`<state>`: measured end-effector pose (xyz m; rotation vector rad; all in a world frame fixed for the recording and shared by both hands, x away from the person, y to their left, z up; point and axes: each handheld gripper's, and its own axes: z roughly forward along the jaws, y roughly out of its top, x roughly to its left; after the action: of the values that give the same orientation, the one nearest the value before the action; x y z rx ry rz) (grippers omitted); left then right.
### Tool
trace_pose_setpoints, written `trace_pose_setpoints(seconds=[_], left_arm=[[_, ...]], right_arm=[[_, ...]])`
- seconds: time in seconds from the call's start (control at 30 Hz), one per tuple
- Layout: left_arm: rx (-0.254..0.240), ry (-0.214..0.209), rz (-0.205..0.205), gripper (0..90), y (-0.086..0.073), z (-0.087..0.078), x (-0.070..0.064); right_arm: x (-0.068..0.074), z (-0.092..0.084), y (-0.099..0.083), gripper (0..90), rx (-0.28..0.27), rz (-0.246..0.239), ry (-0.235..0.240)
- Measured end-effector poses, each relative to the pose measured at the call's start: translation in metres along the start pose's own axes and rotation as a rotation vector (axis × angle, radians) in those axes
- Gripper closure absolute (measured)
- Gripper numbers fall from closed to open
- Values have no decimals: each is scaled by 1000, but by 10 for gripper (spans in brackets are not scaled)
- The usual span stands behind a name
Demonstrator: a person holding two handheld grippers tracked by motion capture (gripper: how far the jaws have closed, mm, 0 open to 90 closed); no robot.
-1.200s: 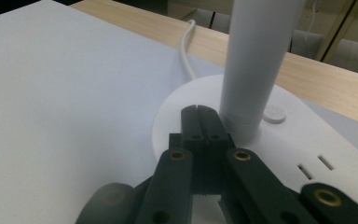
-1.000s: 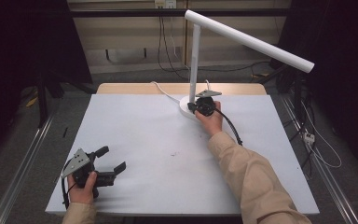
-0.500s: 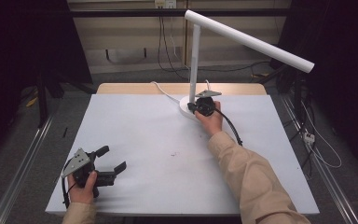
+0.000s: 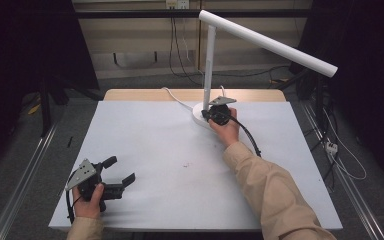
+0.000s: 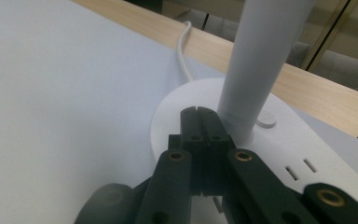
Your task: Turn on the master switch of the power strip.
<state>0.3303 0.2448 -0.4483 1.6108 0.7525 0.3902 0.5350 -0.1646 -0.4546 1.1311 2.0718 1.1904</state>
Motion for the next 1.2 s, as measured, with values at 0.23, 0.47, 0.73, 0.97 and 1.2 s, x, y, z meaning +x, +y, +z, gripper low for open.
trace_pose_setpoints(seconds=[0.23,0.47,0.73,0.97,1.2], left_arm=[[-12,9,-2,26,1,-3,0],[-14,-3,-6,26,2,0,-2],[-10,-13,-2,26,3,3,-4],[-6,-13,4,26,3,3,-4],[-1,-17,2,26,3,3,-6]], right_arm=[[1,-8,1,779,-18,48,19],[2,-20,-9,661,-18,80,33],[4,-32,-12,452,-3,97,19],[4,-41,-16,294,5,122,25],[5,-48,-22,217,6,121,21]])
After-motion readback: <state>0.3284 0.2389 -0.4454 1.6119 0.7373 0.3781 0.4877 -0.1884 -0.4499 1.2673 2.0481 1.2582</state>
